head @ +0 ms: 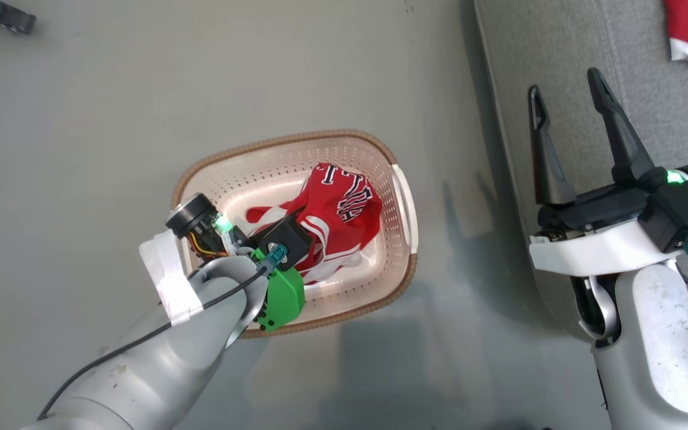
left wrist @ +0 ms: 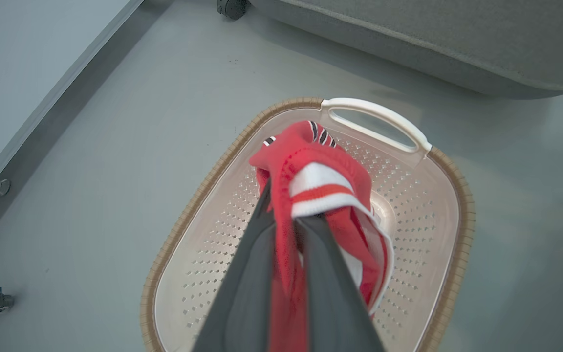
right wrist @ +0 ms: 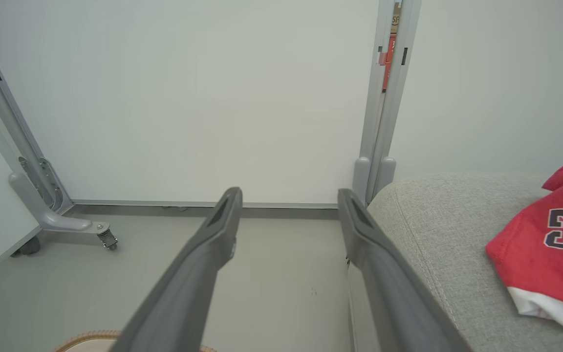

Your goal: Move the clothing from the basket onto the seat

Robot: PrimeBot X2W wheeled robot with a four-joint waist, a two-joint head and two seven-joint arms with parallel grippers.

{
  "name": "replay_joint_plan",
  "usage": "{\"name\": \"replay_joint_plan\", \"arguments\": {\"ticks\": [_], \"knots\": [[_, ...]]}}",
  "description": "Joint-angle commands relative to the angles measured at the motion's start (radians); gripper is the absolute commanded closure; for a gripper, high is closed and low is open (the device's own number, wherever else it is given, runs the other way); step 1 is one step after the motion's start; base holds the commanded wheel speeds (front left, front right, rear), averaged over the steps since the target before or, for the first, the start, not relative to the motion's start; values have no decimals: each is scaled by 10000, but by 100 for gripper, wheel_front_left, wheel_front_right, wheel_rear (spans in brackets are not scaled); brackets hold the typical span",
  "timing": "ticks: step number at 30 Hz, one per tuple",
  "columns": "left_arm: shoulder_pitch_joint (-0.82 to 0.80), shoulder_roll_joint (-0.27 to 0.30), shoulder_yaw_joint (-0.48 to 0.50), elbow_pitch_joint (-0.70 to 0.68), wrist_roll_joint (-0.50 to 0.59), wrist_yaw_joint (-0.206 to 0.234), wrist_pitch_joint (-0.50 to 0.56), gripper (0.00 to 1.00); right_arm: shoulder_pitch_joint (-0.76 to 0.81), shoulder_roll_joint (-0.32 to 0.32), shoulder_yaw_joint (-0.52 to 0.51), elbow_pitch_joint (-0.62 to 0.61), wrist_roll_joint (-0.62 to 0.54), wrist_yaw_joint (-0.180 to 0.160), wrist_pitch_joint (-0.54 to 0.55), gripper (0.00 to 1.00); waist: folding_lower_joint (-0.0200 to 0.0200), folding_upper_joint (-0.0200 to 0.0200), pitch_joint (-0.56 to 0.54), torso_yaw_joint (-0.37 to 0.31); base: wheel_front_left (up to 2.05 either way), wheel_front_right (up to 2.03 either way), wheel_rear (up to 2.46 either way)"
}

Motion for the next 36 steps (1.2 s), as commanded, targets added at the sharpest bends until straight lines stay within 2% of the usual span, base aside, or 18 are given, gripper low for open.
{"name": "replay_joint_plan", "arguments": {"ticks": [1, 18, 26, 36], "knots": [[278, 66, 156, -177, -110, 110, -1, 100, 223, -29, -21, 74, 6, -7, -20, 0, 0, 0, -899, 472, 0, 0, 0], [1939, 214, 2971, -3533, 396, 184, -2, 100, 1371, -29, -229, 464, 299, -7, -21, 0, 0, 0, -2833, 687, 0, 0, 0], [2228, -101, 4382, -5187, 785, 30, -4, 100, 1772, -31, -123, 553, 532, -7, -20, 0, 0, 0, -3584, 602, 0, 0, 0], [1873, -577, 5244, -6346, 1136, -149, -2, 100, 2040, -29, -16, 618, 762, -7, -21, 0, 0, 0, -4194, 470, 0, 0, 0]]}}
